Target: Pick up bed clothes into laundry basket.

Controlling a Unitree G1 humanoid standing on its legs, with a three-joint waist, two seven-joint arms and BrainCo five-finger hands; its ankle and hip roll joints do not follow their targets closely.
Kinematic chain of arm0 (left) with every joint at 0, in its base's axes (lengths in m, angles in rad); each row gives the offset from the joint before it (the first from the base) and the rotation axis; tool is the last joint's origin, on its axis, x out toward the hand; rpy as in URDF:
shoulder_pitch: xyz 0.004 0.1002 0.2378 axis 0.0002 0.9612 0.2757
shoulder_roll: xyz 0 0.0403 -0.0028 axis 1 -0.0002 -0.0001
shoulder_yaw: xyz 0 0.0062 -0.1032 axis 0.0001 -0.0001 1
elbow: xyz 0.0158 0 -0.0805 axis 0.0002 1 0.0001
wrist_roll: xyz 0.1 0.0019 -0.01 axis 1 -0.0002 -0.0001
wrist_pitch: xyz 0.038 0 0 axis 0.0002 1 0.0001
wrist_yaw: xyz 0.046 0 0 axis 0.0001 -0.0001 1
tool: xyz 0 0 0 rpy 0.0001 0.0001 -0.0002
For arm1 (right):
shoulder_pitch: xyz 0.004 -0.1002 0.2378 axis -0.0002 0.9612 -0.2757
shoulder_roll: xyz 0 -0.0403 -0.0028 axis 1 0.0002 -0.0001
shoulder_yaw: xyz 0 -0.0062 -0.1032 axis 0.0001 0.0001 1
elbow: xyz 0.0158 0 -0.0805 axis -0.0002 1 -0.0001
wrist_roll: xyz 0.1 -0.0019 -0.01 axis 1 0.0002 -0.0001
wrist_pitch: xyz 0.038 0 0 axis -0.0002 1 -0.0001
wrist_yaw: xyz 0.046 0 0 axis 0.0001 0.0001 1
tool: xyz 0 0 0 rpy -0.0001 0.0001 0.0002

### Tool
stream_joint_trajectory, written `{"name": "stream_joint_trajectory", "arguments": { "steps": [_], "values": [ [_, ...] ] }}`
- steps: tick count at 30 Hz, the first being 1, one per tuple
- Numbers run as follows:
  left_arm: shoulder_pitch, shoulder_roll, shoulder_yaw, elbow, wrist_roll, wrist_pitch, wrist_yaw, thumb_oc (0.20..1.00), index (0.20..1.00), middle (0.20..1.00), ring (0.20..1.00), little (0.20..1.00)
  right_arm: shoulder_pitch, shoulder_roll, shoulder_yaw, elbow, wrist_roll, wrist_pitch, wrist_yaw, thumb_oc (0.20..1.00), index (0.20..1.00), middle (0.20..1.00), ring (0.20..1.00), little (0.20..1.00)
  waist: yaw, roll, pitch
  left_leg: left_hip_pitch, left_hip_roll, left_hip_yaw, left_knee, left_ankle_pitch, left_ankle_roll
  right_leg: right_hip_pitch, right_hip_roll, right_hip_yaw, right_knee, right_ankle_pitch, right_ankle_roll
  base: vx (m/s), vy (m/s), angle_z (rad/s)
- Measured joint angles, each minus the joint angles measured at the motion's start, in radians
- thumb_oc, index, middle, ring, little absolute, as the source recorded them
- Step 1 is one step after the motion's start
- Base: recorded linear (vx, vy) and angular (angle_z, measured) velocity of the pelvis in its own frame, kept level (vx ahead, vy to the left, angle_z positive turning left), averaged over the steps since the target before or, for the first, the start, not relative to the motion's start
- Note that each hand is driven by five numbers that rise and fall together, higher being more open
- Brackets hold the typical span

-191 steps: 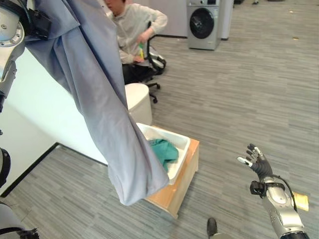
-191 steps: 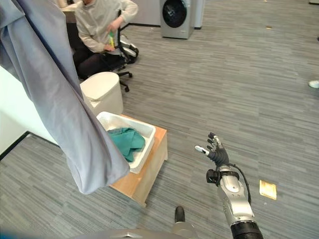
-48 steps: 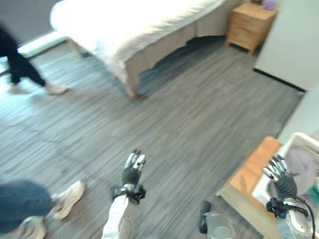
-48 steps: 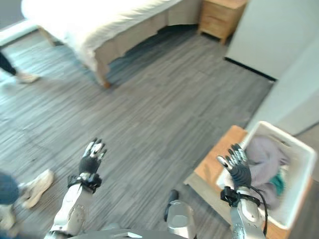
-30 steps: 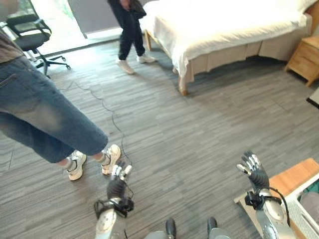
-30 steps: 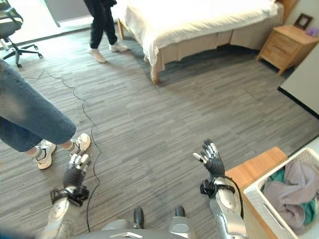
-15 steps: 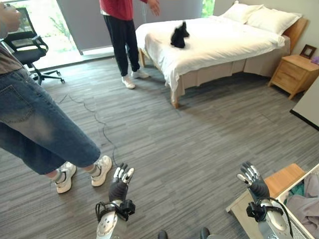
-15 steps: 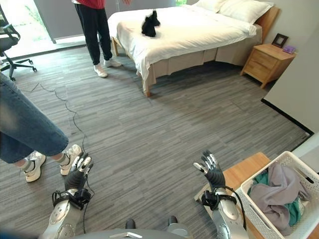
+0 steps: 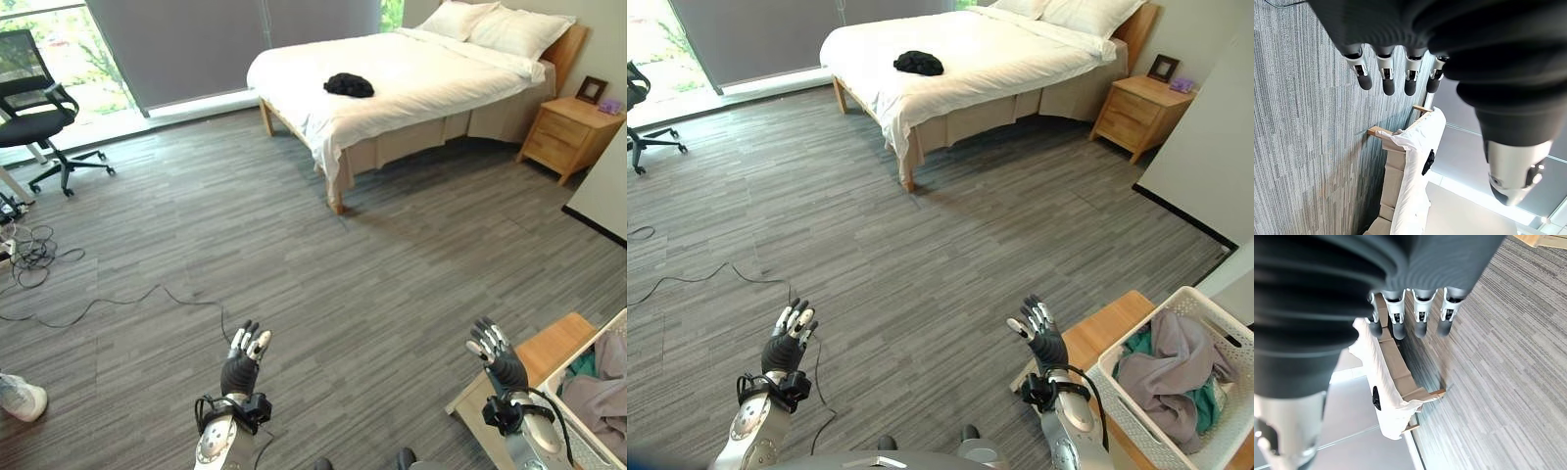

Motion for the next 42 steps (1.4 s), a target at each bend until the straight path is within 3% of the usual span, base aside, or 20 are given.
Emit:
{"name": "stream_joint_trajectory", "arguments": {
  "steps": [3,6,18,21,22,23,26,27,28,29,30,31,33,34,35,37,38,39,40,42],
  "values": [
    [-0.044,0.040,0.007,0.020,0.033,0.034,0.008,1.000,1.000,1.000,1.000,1.000,-0.023,-0.031,-0.016,0.041,-0.015,0.048,-0.018,1.000,1.000,1.000,1.000,1.000,-0.003,-0.007,-0.010,-0.045,0.007,-0.002,0.001,0.015,-0.005,-0.036,-0.007,-0.060,0.008,0.003,-0.002,-0.05,0.054,0.31],
    [-0.004,0.031,0.018,0.040,0.036,0.041,0.009,1.000,1.000,1.000,1.000,1.000,-0.046,-0.069,-0.001,0.045,-0.063,0.065,-0.014,1.000,1.000,1.000,1.000,1.000,0.009,-0.006,-0.008,-0.026,0.017,0.021,0.000,0.019,-0.010,-0.021,0.000,-0.059,-0.004,0.004,-0.004,-0.04,0.079,-0.12],
    [-0.011,0.037,0.038,0.069,0.068,0.063,0.000,1.000,1.000,1.000,1.000,1.000,-0.072,-0.066,-0.014,0.057,-0.087,0.067,-0.005,1.000,1.000,1.000,1.000,1.000,0.028,-0.017,0.058,-0.014,0.019,0.021,0.000,0.017,-0.012,-0.016,0.000,-0.055,0.003,0.002,-0.003,0.02,0.130,-0.02],
    [-0.037,0.039,0.037,0.071,0.068,0.063,0.007,1.000,1.000,1.000,1.000,1.000,-0.085,-0.066,-0.019,0.057,-0.092,0.066,-0.007,1.000,1.000,1.000,1.000,1.000,0.025,-0.017,0.071,-0.026,-0.005,0.019,0.005,0.020,-0.006,-0.063,-0.026,-0.053,0.082,-0.028,0.008,0.03,0.229,0.06],
    [-0.053,0.040,0.037,0.072,0.068,0.063,0.008,1.000,1.000,1.000,1.000,1.000,-0.089,-0.066,-0.019,0.057,-0.094,0.066,-0.007,1.000,1.000,1.000,1.000,1.000,0.025,-0.017,0.087,-0.025,-0.029,0.018,0.010,0.015,0.015,-0.095,-0.055,-0.056,0.166,-0.055,0.032,0.05,0.253,0.11],
    [-0.063,0.039,0.037,0.074,0.068,0.063,0.008,1.000,1.000,1.000,1.000,1.000,-0.090,-0.068,-0.020,0.057,-0.094,0.066,-0.006,1.000,1.000,1.000,1.000,1.000,0.025,-0.011,0.108,-0.023,-0.045,0.022,0.025,0.013,0.031,-0.134,-0.077,-0.066,0.270,-0.052,0.033,0.09,0.215,0.02],
    [-0.075,0.034,0.045,0.085,0.073,0.063,0.008,1.000,1.000,1.000,1.000,1.000,-0.107,-0.068,-0.007,0.057,-0.096,0.067,-0.002,1.000,1.000,1.000,1.000,1.000,0.032,0.035,0.156,-0.019,-0.042,0.033,0.066,-0.031,0.072,-0.249,-0.142,-0.131,0.507,-0.036,0.039,0.20,0.101,-0.12],
    [-0.077,0.033,0.047,0.089,0.074,0.063,0.010,1.000,1.000,1.000,1.000,1.000,-0.111,-0.068,-0.006,0.055,-0.100,0.067,0.004,1.000,1.000,1.000,1.000,1.000,0.025,0.072,0.166,-0.016,-0.019,0.029,0.060,-0.034,0.071,-0.271,-0.120,-0.158,0.510,-0.062,0.038,0.22,0.005,0.02],
    [-0.080,0.035,0.052,0.090,0.074,0.062,0.011,1.000,1.000,1.000,1.000,1.000,-0.110,-0.067,-0.007,0.055,-0.109,0.067,0.005,1.000,1.000,1.000,1.000,1.000,0.025,0.089,0.168,-0.035,-0.003,0.012,0.034,-0.047,0.051,-0.281,-0.080,-0.180,0.452,-0.069,0.038,0.42,-0.059,0.54],
    [-0.111,0.068,0.076,0.097,0.075,0.060,0.011,1.000,1.000,1.000,1.000,1.000,-0.094,-0.031,-0.010,0.034,-0.114,0.063,0.005,1.000,1.000,1.000,1.000,1.000,-0.008,-0.008,0.161,-0.100,-0.081,0.068,0.228,-0.121,0.104,-0.298,-0.132,-0.120,0.290,-0.098,0.105,0.47,-0.091,0.60],
    [-0.129,0.064,0.084,0.118,0.075,0.062,0.015,1.000,1.000,1.000,1.000,1.000,-0.077,-0.062,-0.007,-0.003,-0.113,0.056,0.005,1.000,1.000,1.000,1.000,1.000,-0.010,0.010,0.168,-0.088,-0.052,0.049,0.321,-0.256,0.088,-0.295,-0.095,-0.078,0.247,-0.109,0.137,0.51,-0.111,0.35],
    [-0.166,0.053,0.114,0.165,0.075,0.067,0.019,1.000,1.000,1.000,1.000,1.000,-0.098,-0.057,-0.009,0.020,-0.113,0.068,0.004,1.000,1.000,1.000,1.000,1.000,0.001,-0.013,0.211,-0.068,-0.079,0.039,0.350,-0.269,0.085,-0.297,-0.077,-0.036,0.240,-0.101,0.116,0.37,-0.096,0.06],
    [-0.172,0.052,0.113,0.165,0.080,0.063,0.016,1.000,1.000,1.000,1.000,1.000,-0.082,-0.051,-0.015,0.017,-0.112,0.071,0.001,1.000,1.000,1.000,1.000,1.000,-0.054,-0.001,0.214,-0.085,-0.068,-0.029,0.342,-0.270,0.080,-0.306,-0.008,-0.066,0.066,-0.061,0.082,0.43,-0.116,0.66],
    [-0.173,0.053,0.106,0.166,0.094,0.063,0.016,1.000,1.000,1.000,1.000,1.000,-0.073,-0.051,-0.017,0.017,-0.113,0.070,0.001,1.000,1.000,1.000,1.000,1.000,-0.061,-0.004,0.212,-0.078,-0.068,-0.052,0.337,-0.270,0.080,-0.300,0.001,-0.067,0.021,-0.053,0.079,0.52,-0.148,0.94],
    [-0.165,0.049,0.090,0.164,0.108,0.063,0.016,1.000,1.000,1.000,1.000,1.000,-0.061,-0.051,-0.020,0.019,-0.113,0.070,0.002,1.000,1.000,1.000,1.000,1.000,-0.058,-0.012,0.205,-0.060,-0.069,-0.070,0.327,-0.277,0.065,-0.286,0.003,-0.058,0.028,-0.046,0.064,0.50,-0.148,0.85],
    [-0.132,0.024,0.050,0.143,0.107,0.063,0.019,1.000,1.000,1.000,1.000,1.000,-0.067,-0.053,-0.020,0.022,-0.113,0.070,0.005,1.000,1.000,1.000,1.000,1.000,-0.051,-0.012,0.150,-0.001,-0.066,-0.101,0.280,-0.289,0.040,-0.277,-0.009,-0.086,0.190,-0.025,0.015,0.36,-0.122,0.55],
    [-0.110,0.025,0.036,0.130,0.106,0.062,0.019,1.000,1.000,1.000,1.000,1.000,-0.092,-0.055,-0.017,0.025,-0.113,0.067,0.007,1.000,1.000,1.000,1.000,1.000,-0.051,-0.002,0.131,0.037,-0.052,-0.115,0.243,-0.285,0.023,-0.250,0.007,-0.096,0.177,0.006,-0.025,0.53,-0.215,0.38],
    [-0.104,0.017,0.012,0.120,0.102,0.063,0.020,1.000,1.000,1.000,1.000,1.000,-0.114,-0.075,-0.014,0.027,-0.113,0.063,0.006,1.000,1.000,1.000,1.000,1.000,-0.059,0.056,0.090,0.071,-0.002,-0.146,0.224,-0.295,-0.005,-0.221,0.050,-0.121,0.200,-0.029,-0.069,0.53,-0.255,0.39],
    [-0.106,0.015,0.012,0.102,0.091,0.059,0.020,1.000,1.000,1.000,1.000,1.000,-0.129,-0.090,-0.011,0.035,-0.111,0.063,0.006,1.000,1.000,1.000,1.000,1.000,-0.056,0.061,0.086,0.068,0.006,-0.150,0.280,-0.294,-0.015,-0.204,0.054,-0.137,0.226,-0.060,-0.108,0.53,-0.322,0.52],
    [-0.132,0.010,0.011,0.094,0.060,0.054,0.020,1.000,1.000,1.000,1.000,1.000,-0.152,-0.109,-0.010,0.052,-0.109,0.063,0.006,1.000,1.000,1.000,1.000,1.000,-0.056,0.050,0.083,-0.022,0.008,-0.148,0.535,-0.269,-0.057,-0.158,0.050,-0.151,0.249,-0.116,-0.127,0.39,-0.378,0.28]
  ]
}}
